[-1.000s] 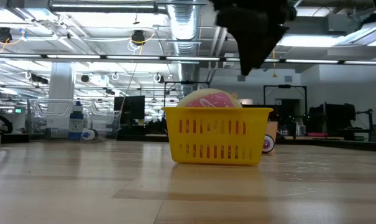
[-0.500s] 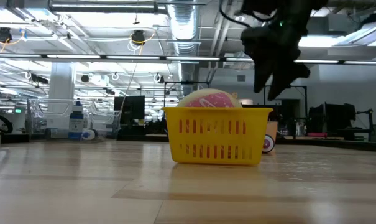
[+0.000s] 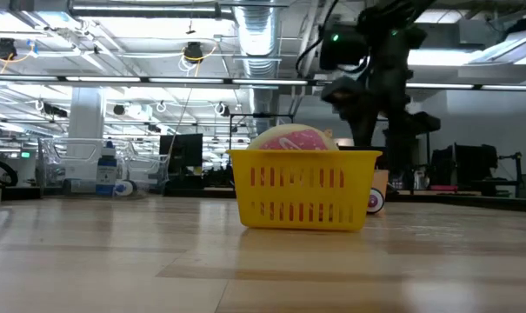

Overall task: Pick & Place Food Item
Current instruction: Put the purple food coloring bottle into the transparent bin

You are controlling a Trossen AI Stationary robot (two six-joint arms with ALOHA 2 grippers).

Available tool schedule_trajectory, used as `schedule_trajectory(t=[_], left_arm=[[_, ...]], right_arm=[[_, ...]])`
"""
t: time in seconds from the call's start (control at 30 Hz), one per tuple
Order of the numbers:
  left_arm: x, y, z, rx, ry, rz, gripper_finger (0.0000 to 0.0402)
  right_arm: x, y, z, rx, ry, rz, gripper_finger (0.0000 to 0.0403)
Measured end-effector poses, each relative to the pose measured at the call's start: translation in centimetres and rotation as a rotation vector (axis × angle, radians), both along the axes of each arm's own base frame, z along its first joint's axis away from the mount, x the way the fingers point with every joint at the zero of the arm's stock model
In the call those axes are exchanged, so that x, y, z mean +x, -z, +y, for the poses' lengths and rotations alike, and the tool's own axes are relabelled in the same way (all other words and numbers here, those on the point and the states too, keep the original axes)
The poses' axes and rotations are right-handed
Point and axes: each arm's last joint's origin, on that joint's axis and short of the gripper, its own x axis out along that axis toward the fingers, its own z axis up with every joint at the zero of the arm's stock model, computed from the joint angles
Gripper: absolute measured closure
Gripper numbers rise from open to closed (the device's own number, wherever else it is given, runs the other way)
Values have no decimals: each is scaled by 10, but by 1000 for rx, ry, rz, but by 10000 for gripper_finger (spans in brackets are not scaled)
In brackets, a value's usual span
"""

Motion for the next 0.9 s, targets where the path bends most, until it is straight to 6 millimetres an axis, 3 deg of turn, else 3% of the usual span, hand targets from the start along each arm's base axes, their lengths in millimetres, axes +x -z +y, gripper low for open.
schedule_trajectory(t=[0.27, 0.57, 0.9], left_arm=[[0, 0, -1, -4, 28, 5, 243], [0, 1, -1, 3, 29, 7, 243], [0, 1, -1, 6, 30, 8, 243]], right_arm=[[26, 29, -2, 55, -4, 123, 177], [33, 63, -13, 76, 16, 222, 177], [34, 69, -12, 1, -67, 254, 194]])
